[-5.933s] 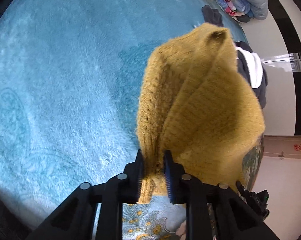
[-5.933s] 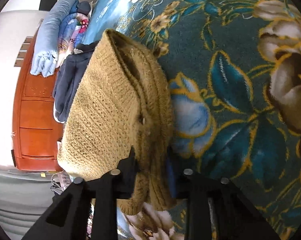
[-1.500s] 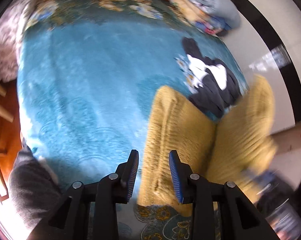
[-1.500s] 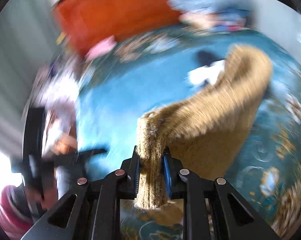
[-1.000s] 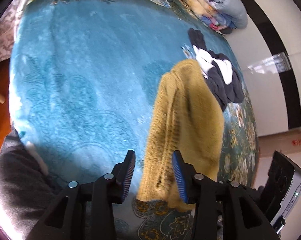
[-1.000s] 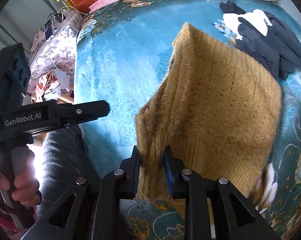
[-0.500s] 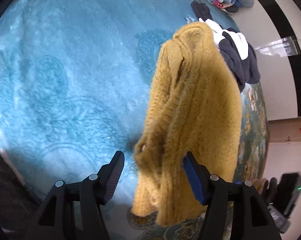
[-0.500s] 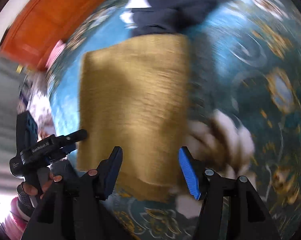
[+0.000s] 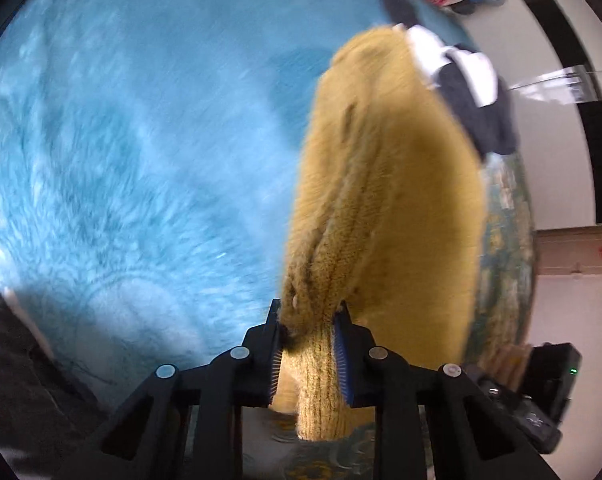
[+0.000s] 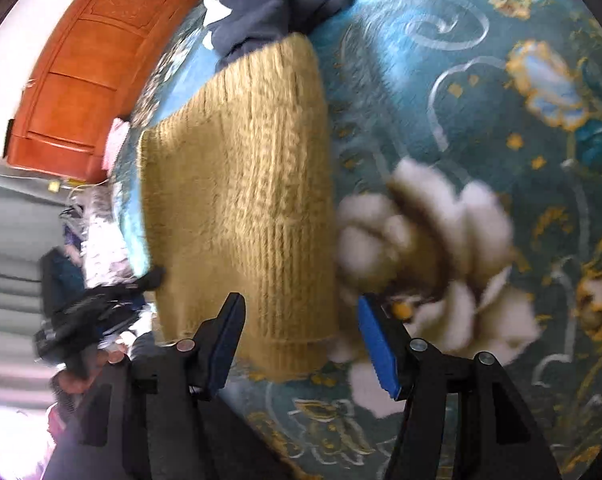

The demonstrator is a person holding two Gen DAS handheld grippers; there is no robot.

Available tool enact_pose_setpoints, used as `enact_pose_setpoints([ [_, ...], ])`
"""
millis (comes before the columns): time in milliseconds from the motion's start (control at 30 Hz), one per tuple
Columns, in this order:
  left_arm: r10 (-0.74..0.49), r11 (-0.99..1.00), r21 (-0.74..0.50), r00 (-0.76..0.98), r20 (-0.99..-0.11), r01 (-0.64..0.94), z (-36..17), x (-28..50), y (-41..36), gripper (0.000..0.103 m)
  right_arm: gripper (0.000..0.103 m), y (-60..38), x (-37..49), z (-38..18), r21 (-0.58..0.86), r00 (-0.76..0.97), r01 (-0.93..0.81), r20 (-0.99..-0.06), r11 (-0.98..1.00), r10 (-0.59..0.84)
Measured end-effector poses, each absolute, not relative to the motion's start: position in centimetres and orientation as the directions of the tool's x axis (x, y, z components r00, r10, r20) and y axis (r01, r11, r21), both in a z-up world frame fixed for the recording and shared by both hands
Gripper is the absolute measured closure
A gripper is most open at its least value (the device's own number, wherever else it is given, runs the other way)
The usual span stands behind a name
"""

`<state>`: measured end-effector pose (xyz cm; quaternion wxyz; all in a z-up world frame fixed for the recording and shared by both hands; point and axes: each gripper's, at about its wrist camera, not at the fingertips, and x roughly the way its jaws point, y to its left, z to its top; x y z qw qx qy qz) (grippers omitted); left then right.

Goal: Fold clothes

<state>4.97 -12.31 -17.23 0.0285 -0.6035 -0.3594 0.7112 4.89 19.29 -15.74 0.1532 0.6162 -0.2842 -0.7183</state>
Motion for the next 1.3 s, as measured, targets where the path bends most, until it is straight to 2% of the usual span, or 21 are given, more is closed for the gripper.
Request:
enact_pose_setpoints([
  [267, 0.534, -0.695, -0.62, -0.316, -0.784, 0.365, -16.6, 5.1, -12.9, 0.071, 0.043, 19.1, 5.0, -18.9, 0.725, -0.217, -0.219, -0.688, -0.653, -0.692],
  [400, 0.542, -0.688, -0.645, -0.355, -0.762, 0.333, -15.3, 4.9, -13.6, 0.053, 0.043, 18.4, 4.8, -20.4, 0.766, -0.229, -0.266, -0.64, -0.585, -0.734],
  [467, 0.53, -0.697, -0.642, -0.375, -0.761, 0.319, -14.5, 4.6, -14.2, 0.049, 0.041, 18.0, 4.7, -21.1, 0.781, -0.233, -0.287, -0.618, -0.555, -0.751],
  [500, 0.526, -0.698, -0.643, -0.384, -0.759, 0.315, -14.2, 4.4, -14.4, 0.047, 0.043, 17.9, 4.7, -21.1, 0.779, -0.235, -0.291, -0.62, -0.555, -0.748],
  [567, 0.524, -0.693, -0.649, -0.399, -0.753, 0.314, -13.8, 4.1, -14.7, 0.046, 0.062, 17.7, 4.5, -20.9, 0.766, -0.228, -0.301, -0.636, -0.568, -0.737],
  [633, 0.523, -0.689, -0.652, -0.407, -0.749, 0.315, -13.5, 4.1, -15.1, 0.045, 0.075, 17.8, 4.4, -20.6, 0.771, -0.228, -0.305, -0.629, -0.559, -0.743],
  [733, 0.516, -0.693, -0.65, -0.416, -0.749, 0.312, -13.3, 3.6, -14.8, 0.044, 0.077, 18.5, 3.6, -19.1, 0.78, -0.215, -0.284, -0.618, -0.557, -0.756],
  [767, 0.513, -0.694, -0.65, -0.419, -0.749, 0.311, -13.3, 3.4, -14.6, 0.044, 0.077, 19.0, 3.1, -18.4, 0.777, -0.209, -0.267, -0.624, -0.57, -0.753],
  [867, 0.505, -0.696, -0.648, -0.429, -0.748, 0.309, -13.1, 2.6, -14.7, 0.043, 0.077, 21.7, 0.1, -15.9, 0.687, -0.193, -0.177, -0.727, -0.705, -0.659],
  [1000, 0.518, -0.683, -0.66, -0.43, -0.739, 0.313, -13.0, 1.0, -15.8, 0.042, 0.077, 27.5, -5.2, -15.5, 0.556, -0.173, -0.182, -0.83, -0.811, -0.53],
  [1100, 0.539, -0.681, -0.674, -0.427, -0.725, 0.285, -12.7, -1.3, -15.0, 0.033, 0.077, 28.8, -6.3, -16.8, 0.555, -0.15, -0.215, -0.832, -0.804, -0.534],
  [1200, 0.554, -0.689, -0.674, -0.405, -0.727, 0.266, -12.7, -3.1, -14.7, 0.028, 0.073, 29.0, -5.5, -16.7, 0.545, -0.152, -0.17, -0.838, -0.821, -0.525],
  [1267, 0.566, -0.7, -0.667, -0.372, -0.736, 0.255, -13.3, -4.7, -14.1, 0.024, 0.069, 30.3, -4.3, -16.6, 0.546, -0.177, -0.173, -0.836, -0.82, -0.519],
  [1300, 0.569, -0.707, -0.661, -0.354, -0.743, 0.252, -13.7, -5.3, -14.0, 0.023, 0.063, 30.8, -3.8, -16.3, 0.531, -0.198, -0.18, -0.844, -0.828, -0.499],
])
